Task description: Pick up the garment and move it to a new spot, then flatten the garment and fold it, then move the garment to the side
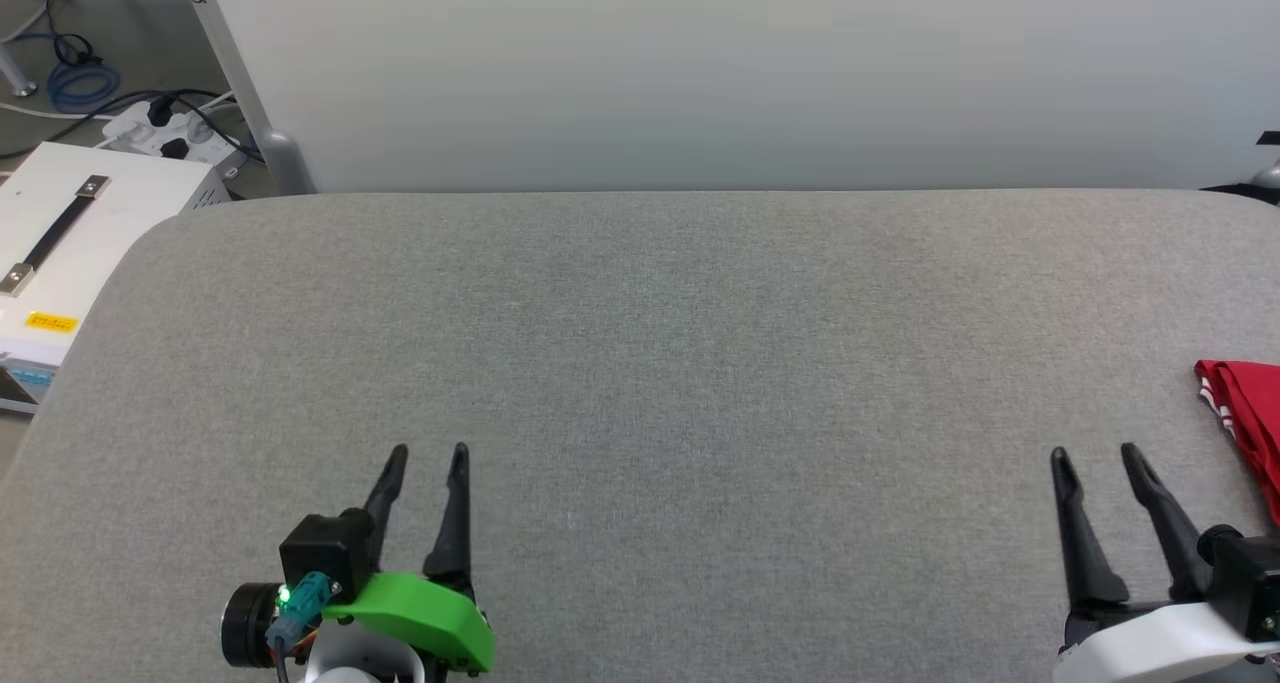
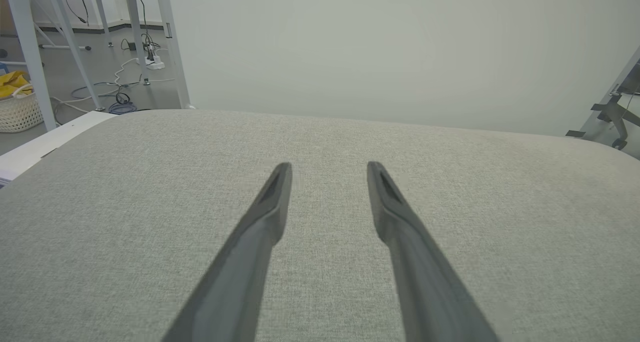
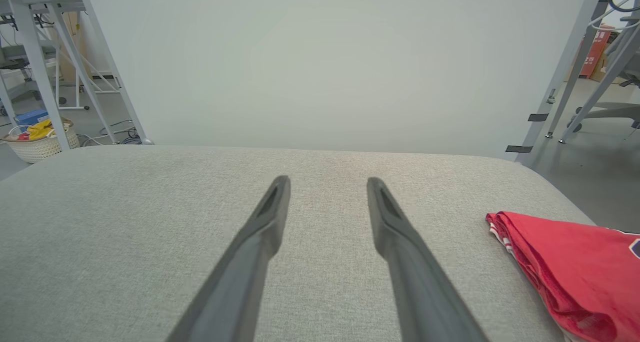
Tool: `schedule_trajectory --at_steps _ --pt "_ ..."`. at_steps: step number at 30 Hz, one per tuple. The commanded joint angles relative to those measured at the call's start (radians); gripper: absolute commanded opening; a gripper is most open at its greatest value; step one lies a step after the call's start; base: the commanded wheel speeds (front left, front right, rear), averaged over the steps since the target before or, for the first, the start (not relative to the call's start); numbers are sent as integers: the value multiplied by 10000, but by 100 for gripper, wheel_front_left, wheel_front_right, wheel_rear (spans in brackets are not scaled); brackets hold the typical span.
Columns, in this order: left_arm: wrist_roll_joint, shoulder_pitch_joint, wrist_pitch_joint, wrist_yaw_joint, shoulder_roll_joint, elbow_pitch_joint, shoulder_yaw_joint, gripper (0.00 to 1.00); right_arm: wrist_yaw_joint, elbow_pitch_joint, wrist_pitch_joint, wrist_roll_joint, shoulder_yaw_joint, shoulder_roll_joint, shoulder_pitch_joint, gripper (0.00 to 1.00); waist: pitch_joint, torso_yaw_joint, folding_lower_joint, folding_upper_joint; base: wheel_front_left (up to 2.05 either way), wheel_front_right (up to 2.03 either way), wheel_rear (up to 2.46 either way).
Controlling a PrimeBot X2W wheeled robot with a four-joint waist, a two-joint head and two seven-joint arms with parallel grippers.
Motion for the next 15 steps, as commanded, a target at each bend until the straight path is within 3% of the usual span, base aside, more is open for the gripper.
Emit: schedule_trajectory --at_steps 1,15 --pt "1 0 1 0 0 -2 -5 0 0 1 0 -2 -4 0 0 0 0 0 1 0 0 0 0" --pt "346 45 271 -33 -121 -235 219 0 -1 300 -5 -131 60 0 -217 0 1 -10 1 0 0 0 0"
